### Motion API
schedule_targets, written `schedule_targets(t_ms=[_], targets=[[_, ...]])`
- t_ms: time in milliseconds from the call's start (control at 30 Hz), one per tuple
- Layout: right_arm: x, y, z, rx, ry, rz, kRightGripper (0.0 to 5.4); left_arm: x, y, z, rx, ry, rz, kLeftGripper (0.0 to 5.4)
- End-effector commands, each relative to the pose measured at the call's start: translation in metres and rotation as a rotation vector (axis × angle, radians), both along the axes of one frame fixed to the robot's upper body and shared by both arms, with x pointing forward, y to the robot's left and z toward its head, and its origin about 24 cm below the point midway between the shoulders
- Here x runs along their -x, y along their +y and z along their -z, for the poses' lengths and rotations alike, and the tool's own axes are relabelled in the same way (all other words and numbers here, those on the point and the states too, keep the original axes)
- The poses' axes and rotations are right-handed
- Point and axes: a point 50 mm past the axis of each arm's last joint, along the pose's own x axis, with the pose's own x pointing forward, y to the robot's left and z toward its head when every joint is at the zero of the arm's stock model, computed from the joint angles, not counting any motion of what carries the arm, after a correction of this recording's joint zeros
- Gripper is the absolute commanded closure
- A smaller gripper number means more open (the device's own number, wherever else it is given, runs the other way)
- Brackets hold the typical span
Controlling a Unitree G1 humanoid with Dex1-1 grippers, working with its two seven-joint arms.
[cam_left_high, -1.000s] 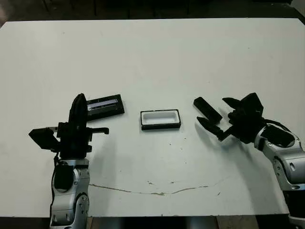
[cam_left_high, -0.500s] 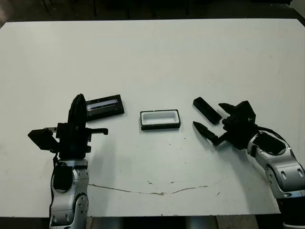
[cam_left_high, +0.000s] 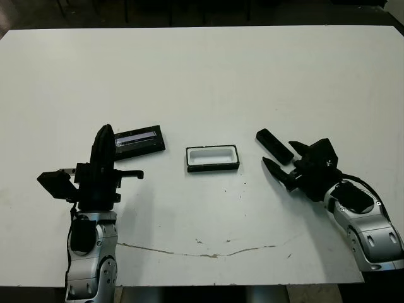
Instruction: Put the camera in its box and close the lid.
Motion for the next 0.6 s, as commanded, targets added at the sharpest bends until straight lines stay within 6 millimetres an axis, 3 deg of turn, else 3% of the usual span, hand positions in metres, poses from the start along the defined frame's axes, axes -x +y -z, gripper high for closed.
schedule_targets(t_ms=[33, 367, 600], targets=[[0.003, -0.012, 0.011, 0.017, 0.161, -0.013, 3.00, 0.003, 0.002, 0.008, -0.009, 0.044, -0.009, 5.40], [-0.008, -0.021, -0.010, -0.032, 0.295, -0.161, 4.66, 0.003, 0.003, 0.008, -0.010, 0.041, -0.017, 5.40], [-0.013, -0.021, -0.023, -0.043, 0.297, -0.183, 4.82, 0.003, 0.003, 0.008, -0.007, 0.037, -0.008, 5.40]])
